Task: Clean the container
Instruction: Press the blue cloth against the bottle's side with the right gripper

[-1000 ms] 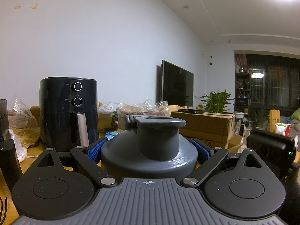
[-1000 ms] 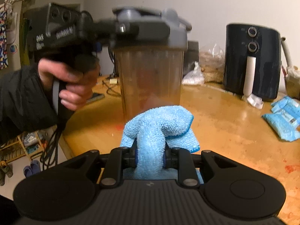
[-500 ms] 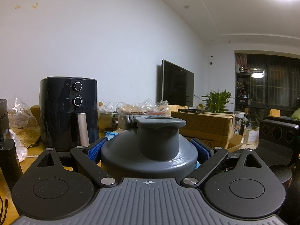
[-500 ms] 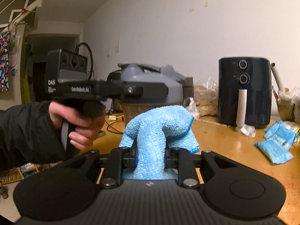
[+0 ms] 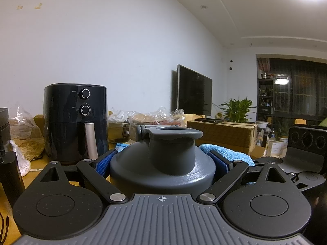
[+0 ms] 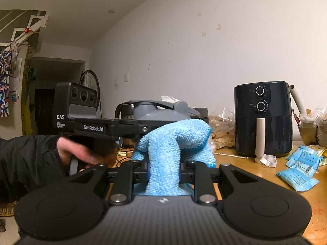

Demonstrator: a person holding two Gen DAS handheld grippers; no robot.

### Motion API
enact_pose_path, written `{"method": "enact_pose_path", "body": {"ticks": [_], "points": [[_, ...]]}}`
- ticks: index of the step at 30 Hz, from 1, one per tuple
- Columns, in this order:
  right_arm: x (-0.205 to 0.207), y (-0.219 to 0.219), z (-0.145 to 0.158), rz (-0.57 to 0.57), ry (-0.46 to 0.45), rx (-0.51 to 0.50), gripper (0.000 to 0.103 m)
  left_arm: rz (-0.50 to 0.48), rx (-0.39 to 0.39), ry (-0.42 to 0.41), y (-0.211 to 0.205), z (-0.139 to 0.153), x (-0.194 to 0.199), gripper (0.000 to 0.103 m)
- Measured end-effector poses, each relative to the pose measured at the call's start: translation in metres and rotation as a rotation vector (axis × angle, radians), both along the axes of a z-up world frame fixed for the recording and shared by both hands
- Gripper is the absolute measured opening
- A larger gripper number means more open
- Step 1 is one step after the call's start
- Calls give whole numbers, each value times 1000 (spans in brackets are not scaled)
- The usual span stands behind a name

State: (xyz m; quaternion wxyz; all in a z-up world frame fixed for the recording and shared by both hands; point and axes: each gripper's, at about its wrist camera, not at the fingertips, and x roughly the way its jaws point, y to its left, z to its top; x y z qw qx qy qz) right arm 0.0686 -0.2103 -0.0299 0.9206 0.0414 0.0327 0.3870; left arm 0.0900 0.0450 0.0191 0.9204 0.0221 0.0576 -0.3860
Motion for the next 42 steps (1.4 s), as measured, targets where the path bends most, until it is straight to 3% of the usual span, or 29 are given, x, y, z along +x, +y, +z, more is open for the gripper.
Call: {"method": "enact_pose_path", "body": {"ticks": [32,42], "points": [[-7,-7,-1,5,10,-54,21,17,-4,-20,-2,-1,0,96],[-11,-7,0,7,7,-71,21,66,9,-55,-10,-2,-6,98]]}}
